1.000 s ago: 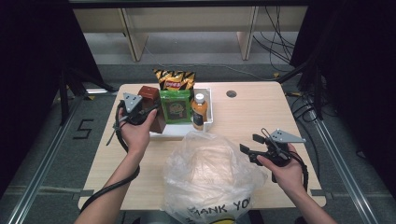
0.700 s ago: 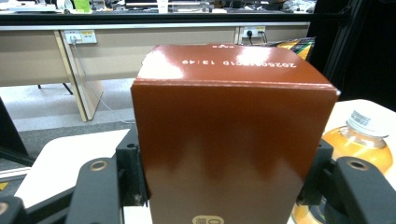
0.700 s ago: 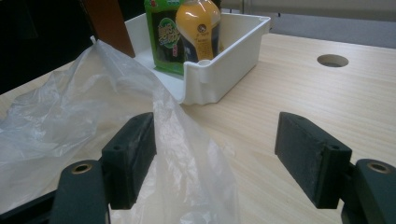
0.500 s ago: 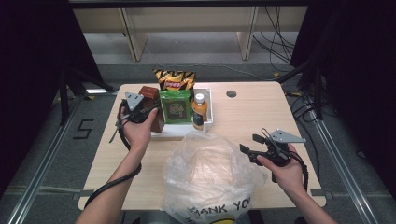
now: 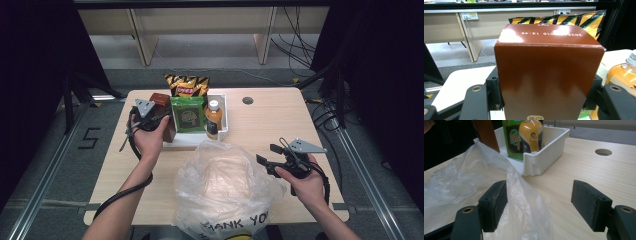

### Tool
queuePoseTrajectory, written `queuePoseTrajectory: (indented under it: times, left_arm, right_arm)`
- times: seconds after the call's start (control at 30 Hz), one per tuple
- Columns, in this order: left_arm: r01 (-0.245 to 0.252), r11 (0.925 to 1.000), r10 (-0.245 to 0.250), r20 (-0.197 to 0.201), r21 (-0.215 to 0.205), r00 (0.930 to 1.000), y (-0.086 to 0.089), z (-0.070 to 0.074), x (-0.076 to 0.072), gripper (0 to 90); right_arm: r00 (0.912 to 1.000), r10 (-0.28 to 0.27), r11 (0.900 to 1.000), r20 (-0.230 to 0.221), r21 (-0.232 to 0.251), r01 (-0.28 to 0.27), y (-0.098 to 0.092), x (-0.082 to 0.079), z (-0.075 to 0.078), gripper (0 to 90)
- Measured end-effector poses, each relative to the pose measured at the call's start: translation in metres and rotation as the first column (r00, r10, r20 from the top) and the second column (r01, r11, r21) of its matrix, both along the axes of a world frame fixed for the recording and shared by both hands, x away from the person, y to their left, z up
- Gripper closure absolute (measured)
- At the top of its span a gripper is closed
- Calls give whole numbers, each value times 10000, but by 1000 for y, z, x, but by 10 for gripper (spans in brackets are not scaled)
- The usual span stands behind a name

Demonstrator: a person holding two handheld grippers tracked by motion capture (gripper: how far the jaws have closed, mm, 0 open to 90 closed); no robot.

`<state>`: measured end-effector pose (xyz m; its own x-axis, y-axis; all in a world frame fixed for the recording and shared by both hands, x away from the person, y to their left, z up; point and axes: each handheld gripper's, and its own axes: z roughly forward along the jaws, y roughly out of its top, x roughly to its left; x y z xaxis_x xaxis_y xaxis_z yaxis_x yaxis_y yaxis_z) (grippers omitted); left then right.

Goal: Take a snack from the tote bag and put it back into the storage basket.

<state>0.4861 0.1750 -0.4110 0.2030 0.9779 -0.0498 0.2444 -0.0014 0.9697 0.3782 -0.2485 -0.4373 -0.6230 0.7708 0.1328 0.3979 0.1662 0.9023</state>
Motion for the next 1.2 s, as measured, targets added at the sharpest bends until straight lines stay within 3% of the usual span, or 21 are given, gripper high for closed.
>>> queuePoseTrajectory:
  times: [0.73,0.87,0.97,1.2]
  left_arm:
    - [-94,9999,96,-228,109,9997,1,-9,8,369]
    - [-88,9999,90,-243,102,9997,1,-10,9,369]
    - [-110,9999,113,-244,123,9996,1,-10,11,369]
    - [-173,9998,177,-290,136,9994,1,-13,13,369]
  right_arm:
    - [9999,69,9998,-100,171,-67,1,0,-1,296]
    - [9994,96,9997,-318,205,-89,2,-1,0,296]
    - [9998,187,9996,-90,190,-185,1,0,-1,296]
    - [9998,150,9996,-145,237,-146,2,0,-2,296]
